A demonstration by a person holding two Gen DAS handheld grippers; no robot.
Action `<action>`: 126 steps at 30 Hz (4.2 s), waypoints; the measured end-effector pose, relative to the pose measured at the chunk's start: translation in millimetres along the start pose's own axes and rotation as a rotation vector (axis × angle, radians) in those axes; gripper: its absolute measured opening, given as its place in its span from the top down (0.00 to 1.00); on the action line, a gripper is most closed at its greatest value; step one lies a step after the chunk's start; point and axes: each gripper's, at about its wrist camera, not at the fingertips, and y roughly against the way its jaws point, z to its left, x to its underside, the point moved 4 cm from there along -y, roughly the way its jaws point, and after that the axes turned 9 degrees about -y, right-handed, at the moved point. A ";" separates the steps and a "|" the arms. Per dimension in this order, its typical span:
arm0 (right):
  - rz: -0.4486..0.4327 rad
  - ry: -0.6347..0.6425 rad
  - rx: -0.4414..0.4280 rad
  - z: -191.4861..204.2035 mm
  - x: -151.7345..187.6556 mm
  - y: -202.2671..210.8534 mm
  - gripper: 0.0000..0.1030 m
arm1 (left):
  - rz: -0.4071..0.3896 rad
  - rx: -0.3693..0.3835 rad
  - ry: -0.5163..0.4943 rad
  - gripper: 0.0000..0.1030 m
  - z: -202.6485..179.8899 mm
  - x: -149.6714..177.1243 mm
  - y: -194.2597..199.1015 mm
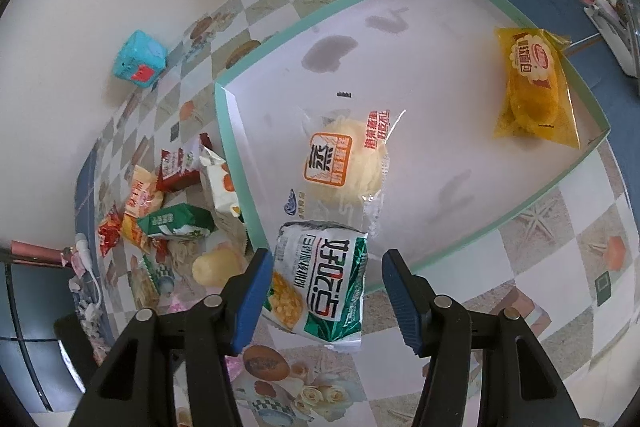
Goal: Organize snacks
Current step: 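Close left gripper on the pink wafer pack while right gripper carries the chip bag over the tray, then lower the pink pack and chip bag into the tray and open both grippers, then withdraw both open grippers from the tray, then move left gripper to the small round bun and close on it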
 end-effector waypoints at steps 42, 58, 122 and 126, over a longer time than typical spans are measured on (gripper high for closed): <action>-0.105 -0.217 0.076 -75.7 -65.7 6.9 0.46 | -0.122 0.220 -0.297 0.57 -147.5 -50.4 70.4; -0.159 -0.131 0.132 -59.9 -61.0 14.9 0.32 | -0.146 0.147 -0.095 0.22 -69.8 -53.7 68.1; -0.173 0.374 0.135 91.8 -2.9 -44.8 0.00 | -0.043 0.092 0.141 0.07 77.8 -70.9 11.7; -0.175 0.376 0.167 91.7 -9.7 -43.2 0.00 | -0.046 0.095 0.117 0.07 66.8 -69.4 13.3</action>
